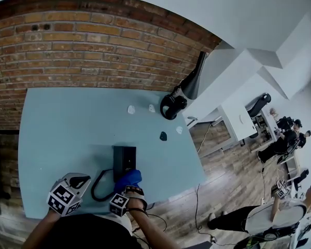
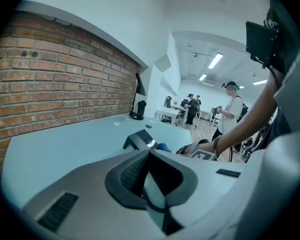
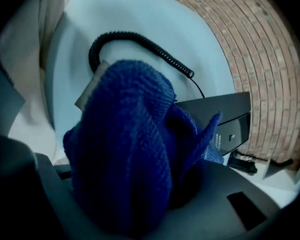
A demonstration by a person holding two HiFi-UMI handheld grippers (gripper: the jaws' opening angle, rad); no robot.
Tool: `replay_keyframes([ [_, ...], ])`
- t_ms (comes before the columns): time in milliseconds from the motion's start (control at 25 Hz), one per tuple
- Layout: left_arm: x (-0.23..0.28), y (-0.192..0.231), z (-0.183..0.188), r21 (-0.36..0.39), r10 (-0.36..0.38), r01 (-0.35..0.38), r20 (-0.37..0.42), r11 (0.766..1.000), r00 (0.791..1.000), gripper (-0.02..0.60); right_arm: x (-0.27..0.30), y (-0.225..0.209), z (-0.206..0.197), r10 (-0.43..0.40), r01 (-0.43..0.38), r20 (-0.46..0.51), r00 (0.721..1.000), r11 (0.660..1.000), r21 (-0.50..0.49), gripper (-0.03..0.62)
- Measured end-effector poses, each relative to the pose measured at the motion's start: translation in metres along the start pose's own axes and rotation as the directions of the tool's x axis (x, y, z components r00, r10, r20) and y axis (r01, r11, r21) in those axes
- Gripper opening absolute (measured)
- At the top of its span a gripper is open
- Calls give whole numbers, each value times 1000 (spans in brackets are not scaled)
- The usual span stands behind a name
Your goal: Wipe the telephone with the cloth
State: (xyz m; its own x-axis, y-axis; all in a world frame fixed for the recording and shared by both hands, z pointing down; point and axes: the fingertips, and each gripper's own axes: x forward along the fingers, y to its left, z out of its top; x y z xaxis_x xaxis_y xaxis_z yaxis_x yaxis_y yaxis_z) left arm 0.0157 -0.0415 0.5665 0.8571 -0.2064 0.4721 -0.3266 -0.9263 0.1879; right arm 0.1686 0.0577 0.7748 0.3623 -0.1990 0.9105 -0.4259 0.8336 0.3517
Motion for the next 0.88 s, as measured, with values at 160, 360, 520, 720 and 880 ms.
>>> replay_keyframes([
  [160,-2,1,2,-8,11,-11,-3,1000,1000,-9,-11,17,-2,367,-389,172,914,913,121,74],
  [360,-3,3,0,-22,16,-16,-10,1000,1000,-9,-80,-2,-4,647,-711,327,688,692,127,75],
  [520,-5,10,-2,-34,30,-31,-16,999,999,-9,-75,-181,-13,-11,-85,299,954,948,306,75],
  [720,-5,14,-3,-45,40,-41,-23,998,999,-9,-143,-313,-9,-769,752,112,629,638,163,75],
  [880,-6,17,-4,-60,51,-53,-32,997,998,-9,-53,-238,13,-527,529,57,848,837,-137,75],
])
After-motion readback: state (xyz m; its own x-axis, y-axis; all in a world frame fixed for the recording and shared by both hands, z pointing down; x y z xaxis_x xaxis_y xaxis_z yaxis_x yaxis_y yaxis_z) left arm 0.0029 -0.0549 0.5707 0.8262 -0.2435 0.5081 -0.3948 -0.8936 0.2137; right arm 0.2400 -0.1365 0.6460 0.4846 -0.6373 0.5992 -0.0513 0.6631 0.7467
